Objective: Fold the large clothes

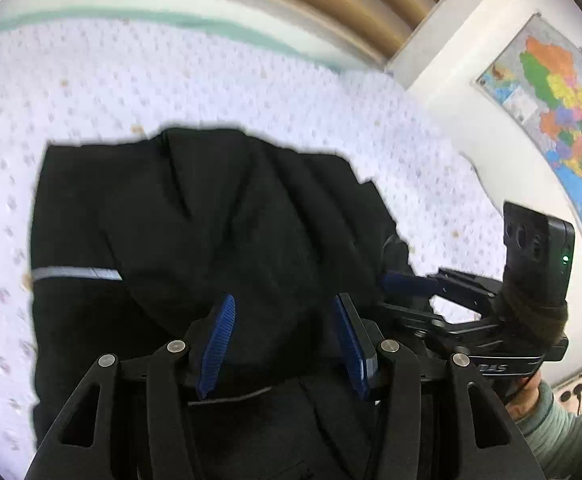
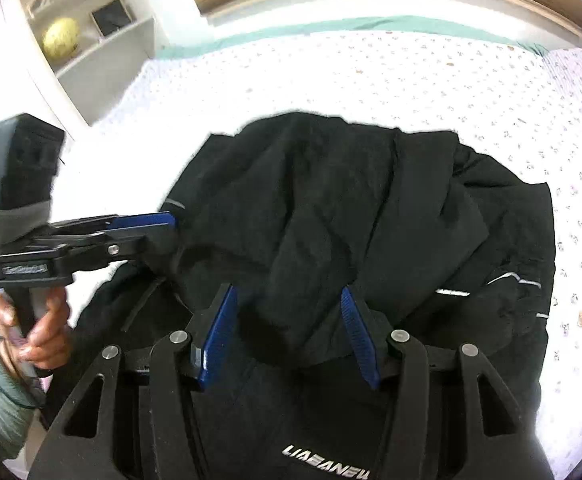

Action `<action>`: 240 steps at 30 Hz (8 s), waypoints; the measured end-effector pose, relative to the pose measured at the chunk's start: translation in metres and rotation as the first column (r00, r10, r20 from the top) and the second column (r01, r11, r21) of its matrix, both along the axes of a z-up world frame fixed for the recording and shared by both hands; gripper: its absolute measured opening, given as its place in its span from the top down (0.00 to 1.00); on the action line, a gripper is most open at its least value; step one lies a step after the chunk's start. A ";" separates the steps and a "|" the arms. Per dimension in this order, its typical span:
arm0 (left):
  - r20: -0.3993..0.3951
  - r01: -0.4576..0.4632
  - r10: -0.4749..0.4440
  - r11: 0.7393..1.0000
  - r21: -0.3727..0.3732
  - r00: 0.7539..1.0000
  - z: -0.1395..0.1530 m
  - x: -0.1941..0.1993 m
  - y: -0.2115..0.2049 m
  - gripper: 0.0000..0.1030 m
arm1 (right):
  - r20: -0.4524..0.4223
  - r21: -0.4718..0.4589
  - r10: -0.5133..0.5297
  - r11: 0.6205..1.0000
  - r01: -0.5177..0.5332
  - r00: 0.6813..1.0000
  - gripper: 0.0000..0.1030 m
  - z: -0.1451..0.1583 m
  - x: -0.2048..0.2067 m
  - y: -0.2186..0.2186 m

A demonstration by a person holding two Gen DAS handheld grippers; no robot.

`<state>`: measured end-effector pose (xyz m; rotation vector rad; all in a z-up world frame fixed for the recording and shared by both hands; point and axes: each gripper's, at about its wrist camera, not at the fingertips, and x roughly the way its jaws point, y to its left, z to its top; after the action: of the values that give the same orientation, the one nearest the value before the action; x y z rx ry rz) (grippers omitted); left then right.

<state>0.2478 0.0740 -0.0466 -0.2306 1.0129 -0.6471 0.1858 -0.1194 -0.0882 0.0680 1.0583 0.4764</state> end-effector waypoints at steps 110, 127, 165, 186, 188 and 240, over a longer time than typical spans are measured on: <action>0.116 -0.197 0.240 0.935 -0.295 0.964 0.072 -0.172 0.189 0.90 | 0.019 0.369 -0.428 0.843 0.391 0.904 0.86 0.104 -0.192 -0.244; 0.016 -0.428 0.428 0.903 0.017 0.904 -0.048 0.070 0.113 0.83 | -0.024 -0.041 -0.522 0.853 0.521 0.853 0.84 -0.014 0.073 -0.191; 0.087 -0.158 0.166 0.983 -0.098 0.982 0.023 0.020 0.215 0.22 | 0.076 0.107 -0.279 0.957 0.271 0.957 0.10 -0.004 0.104 -0.205; 0.112 -0.148 0.165 0.978 -0.148 0.980 0.015 0.038 0.191 0.91 | 0.320 -0.069 -0.220 0.965 0.254 0.922 0.78 0.073 0.081 -0.183; 0.135 -0.146 0.171 0.973 -0.179 0.976 0.022 0.034 0.192 0.91 | 0.355 -0.115 -0.227 0.952 0.283 0.907 0.78 0.080 0.077 -0.178; 0.089 -0.430 0.437 0.898 -0.088 0.895 0.045 0.119 0.194 0.61 | 0.283 0.076 -0.465 0.883 0.464 0.839 0.28 0.090 0.092 -0.178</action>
<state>0.3671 0.2680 -0.0017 -0.4626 0.8002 -0.2797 0.2775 -0.2974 0.0021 0.2467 0.7106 0.0393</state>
